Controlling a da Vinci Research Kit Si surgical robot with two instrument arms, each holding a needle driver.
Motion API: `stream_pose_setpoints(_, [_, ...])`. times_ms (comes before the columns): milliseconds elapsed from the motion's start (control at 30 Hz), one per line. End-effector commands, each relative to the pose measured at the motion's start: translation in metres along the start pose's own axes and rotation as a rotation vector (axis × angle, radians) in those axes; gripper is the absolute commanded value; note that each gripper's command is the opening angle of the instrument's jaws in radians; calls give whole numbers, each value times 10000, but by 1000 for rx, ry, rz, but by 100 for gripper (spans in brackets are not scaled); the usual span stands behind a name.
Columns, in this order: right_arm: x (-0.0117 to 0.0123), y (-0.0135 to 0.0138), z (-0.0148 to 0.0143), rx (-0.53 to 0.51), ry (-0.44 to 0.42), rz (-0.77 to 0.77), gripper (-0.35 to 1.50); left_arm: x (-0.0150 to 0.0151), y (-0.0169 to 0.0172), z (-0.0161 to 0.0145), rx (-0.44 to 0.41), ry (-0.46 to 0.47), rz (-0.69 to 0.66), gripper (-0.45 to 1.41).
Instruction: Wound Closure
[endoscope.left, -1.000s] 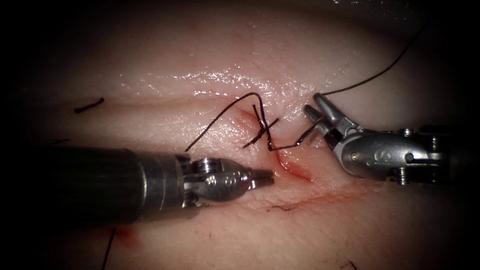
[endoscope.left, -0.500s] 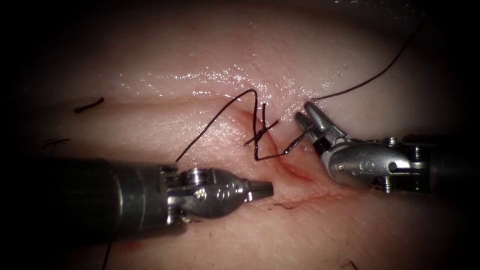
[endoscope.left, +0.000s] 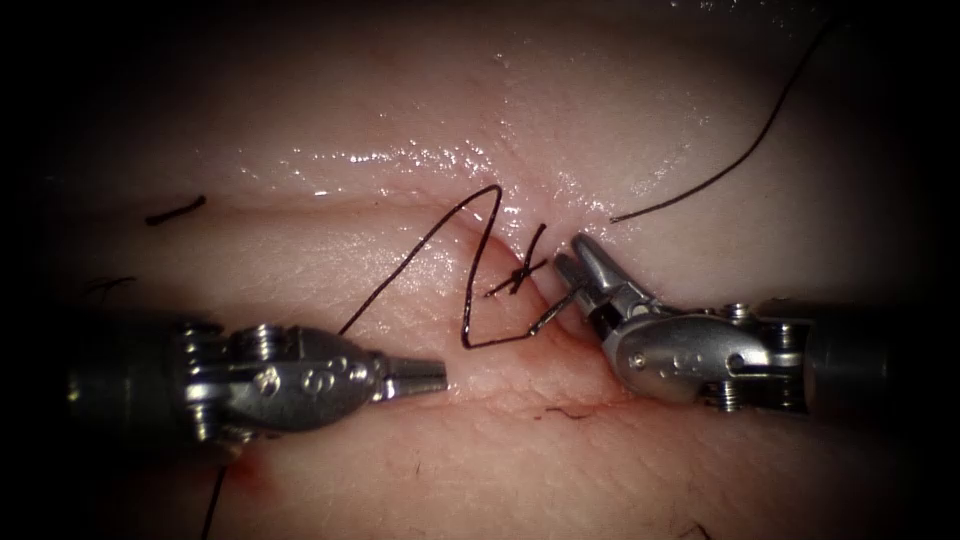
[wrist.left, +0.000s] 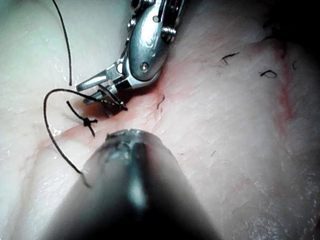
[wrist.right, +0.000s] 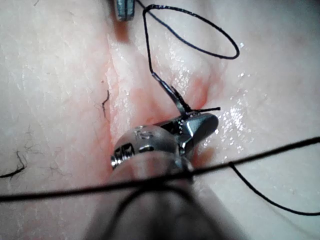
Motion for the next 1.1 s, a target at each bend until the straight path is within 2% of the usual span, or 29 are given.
stream_pose_setpoints(33, [-1, -13, 5, 8, -4, 3, -35, -4, 0, 5, -4, -10, 8, -22])
stream_pose_setpoints(167, [-4, -20, 6, 22, -15, 6, -35, -14, -5, 1, 3, -30, 9, -24])
stream_pose_setpoints(467, [-7, -36, 7, 53, -40, 6, -35, -20, -11, 15, 13, -37, 7, -24])
stream_pose_setpoints(767, [-17, -32, -1, 60, -63, 37, -35, -21, -13, 16, 13, -40, 8, -24])
stream_pose_setpoints(933, [-21, -36, -5, 47, -112, 70, -35, -21, -13, 16, 16, -42, 7, -25])
stream_pose_setpoints(1100, [-24, -42, -9, 80, -140, 111, -35, -23, -14, 15, 16, -42, 8, -27])
